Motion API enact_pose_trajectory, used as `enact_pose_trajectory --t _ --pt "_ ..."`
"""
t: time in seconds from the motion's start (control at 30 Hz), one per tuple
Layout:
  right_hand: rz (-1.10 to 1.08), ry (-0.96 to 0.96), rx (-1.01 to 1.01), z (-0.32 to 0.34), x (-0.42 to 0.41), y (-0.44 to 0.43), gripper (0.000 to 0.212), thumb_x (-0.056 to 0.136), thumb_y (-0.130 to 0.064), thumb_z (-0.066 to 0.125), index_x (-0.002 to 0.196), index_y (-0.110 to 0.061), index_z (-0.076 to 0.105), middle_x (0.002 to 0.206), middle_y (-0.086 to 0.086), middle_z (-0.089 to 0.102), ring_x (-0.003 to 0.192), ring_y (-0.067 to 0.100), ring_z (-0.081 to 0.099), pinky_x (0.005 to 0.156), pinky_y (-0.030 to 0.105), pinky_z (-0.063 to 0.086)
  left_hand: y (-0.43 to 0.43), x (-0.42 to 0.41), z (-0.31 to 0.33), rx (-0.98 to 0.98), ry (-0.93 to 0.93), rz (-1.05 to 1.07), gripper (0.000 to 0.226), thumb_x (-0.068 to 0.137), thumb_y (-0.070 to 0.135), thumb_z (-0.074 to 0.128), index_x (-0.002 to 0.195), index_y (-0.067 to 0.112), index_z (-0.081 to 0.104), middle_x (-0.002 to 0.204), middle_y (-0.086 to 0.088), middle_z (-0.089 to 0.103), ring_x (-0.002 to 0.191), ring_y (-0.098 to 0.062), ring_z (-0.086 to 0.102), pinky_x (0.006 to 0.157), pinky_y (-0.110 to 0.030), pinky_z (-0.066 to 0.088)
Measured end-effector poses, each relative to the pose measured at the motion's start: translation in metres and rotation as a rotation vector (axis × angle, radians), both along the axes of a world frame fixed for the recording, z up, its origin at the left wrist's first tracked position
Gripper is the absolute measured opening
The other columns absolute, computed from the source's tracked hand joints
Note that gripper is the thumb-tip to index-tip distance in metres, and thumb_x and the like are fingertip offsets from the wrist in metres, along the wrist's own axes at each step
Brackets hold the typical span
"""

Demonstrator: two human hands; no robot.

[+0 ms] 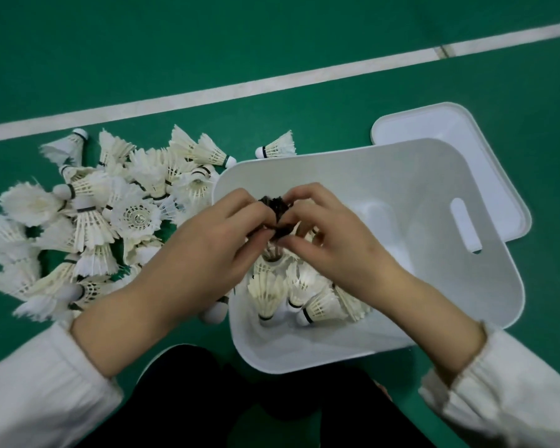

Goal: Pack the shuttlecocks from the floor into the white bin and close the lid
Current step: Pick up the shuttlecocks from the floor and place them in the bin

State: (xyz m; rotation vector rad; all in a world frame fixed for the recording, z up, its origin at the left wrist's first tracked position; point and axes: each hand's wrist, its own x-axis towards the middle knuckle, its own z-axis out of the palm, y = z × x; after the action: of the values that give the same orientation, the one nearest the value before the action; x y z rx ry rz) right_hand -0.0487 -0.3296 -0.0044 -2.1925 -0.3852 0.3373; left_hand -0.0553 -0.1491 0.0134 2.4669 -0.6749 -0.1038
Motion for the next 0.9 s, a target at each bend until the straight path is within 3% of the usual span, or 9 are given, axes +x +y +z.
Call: enact_pose_trajectory --t 0.13,0.2,0.3,0.4,0.53,0.6,0.67,0.8,0.9 --pt "-0.109 -0.077 -0.166 0.015 0.003 -0.018 0.011 0.08 -0.022 0.069 0.076 -0.014 0.065 0.111 -0.016 0.038 0.073 0.007 0.055 0.067 0.027 0.044 0.004 -0.005 0.013 0.005 0.045 0.116 0.036 0.083 0.041 0.041 0.11 0.018 0.038 0.104 0.012 0.027 0.068 -0.007 0.045 0.061 -0.013 0.041" --pt "-0.09 0.008 -0.297 0.021 0.002 -0.03 0.016 0.079 -0.026 0.071 0.07 -0.015 0.064 0.11 -0.015 0.039 0.073 0.013 0.056 0.069 0.031 0.046 0.01 -0.004 0.019 0.015 0.064 0.155 0.039 0.077 0.036 0.04 0.111 0.016 0.037 0.107 0.008 0.025 0.069 -0.009 0.044 0.062 -0.015 0.04" --pt "0.105 0.23 -0.431 0.012 -0.004 -0.026 0.017 0.076 -0.028 0.073 0.067 -0.018 0.063 0.108 -0.007 0.045 0.077 0.011 0.052 0.067 0.022 0.042 0.017 0.001 0.022 0.082 0.135 0.2 0.036 0.073 0.028 0.039 0.107 0.017 0.044 0.098 0.004 0.04 0.08 -0.009 0.042 0.069 -0.012 0.031" --pt "0.309 0.366 -0.464 -0.017 -0.019 -0.002 0.015 0.077 -0.026 0.072 0.079 -0.012 0.068 0.104 -0.001 0.044 0.084 0.016 0.052 0.073 0.026 0.042 0.02 0.002 0.016 0.128 0.131 0.196 0.033 0.072 0.029 0.037 0.097 0.016 0.054 0.086 0.002 0.049 0.082 -0.014 0.044 0.066 -0.025 0.028" --pt "0.547 0.242 -0.63 -0.058 -0.038 0.016 0.015 0.081 -0.01 0.061 0.092 -0.001 0.066 0.097 0.001 0.035 0.084 0.024 0.053 0.064 0.027 0.038 0.023 -0.003 0.011 0.1 0.061 0.106 0.028 0.083 0.02 0.039 0.102 0.019 0.059 0.093 0.006 0.049 0.091 -0.011 0.045 0.079 -0.025 0.026" --pt "0.641 0.208 -0.733 -0.065 -0.039 0.018 0.015 0.084 -0.007 0.055 0.097 -0.002 0.062 0.108 0.006 0.041 0.095 0.023 0.053 0.062 0.025 0.03 0.025 -0.005 0.012 0.078 -0.014 0.095 0.026 0.086 0.014 0.045 0.107 0.02 0.059 0.093 0.011 0.046 0.09 -0.005 0.042 0.081 -0.024 0.022" --pt "0.671 0.226 -0.825 -0.067 -0.035 0.02 0.021 0.085 -0.01 0.057 0.106 -0.005 0.059 0.119 0.008 0.042 0.105 0.023 0.05 0.067 0.028 0.036 0.025 -0.005 0.014 0.045 -0.069 0.116 0.025 0.086 0.012 0.05 0.109 0.018 0.059 0.094 0.011 0.049 0.089 -0.003 0.043 0.083 -0.024 0.024" --pt "0.606 0.361 -0.786 -0.05 -0.028 0.015 0.045 0.08 -0.017 0.066 0.124 -0.015 0.053 0.122 0.006 0.046 0.113 0.025 0.05 0.087 0.034 0.046 0.021 -0.004 0.022 -0.029 -0.166 0.123 0.02 0.086 0.009 0.058 0.105 0.013 0.062 0.09 0.01 0.054 0.087 -0.004 0.047 0.084 -0.027 0.032" --pt "0.332 0.369 -0.536 -0.015 -0.022 -0.003 0.043 0.082 -0.024 0.067 0.123 -0.025 0.053 0.124 -0.005 0.051 0.106 0.014 0.057 0.09 0.032 0.047 0.015 -0.003 0.025 -0.075 -0.167 0.093 0.014 0.086 0.01 0.06 0.1 0.01 0.064 0.09 0.004 0.059 0.085 -0.009 0.051 0.081 -0.024 0.038"
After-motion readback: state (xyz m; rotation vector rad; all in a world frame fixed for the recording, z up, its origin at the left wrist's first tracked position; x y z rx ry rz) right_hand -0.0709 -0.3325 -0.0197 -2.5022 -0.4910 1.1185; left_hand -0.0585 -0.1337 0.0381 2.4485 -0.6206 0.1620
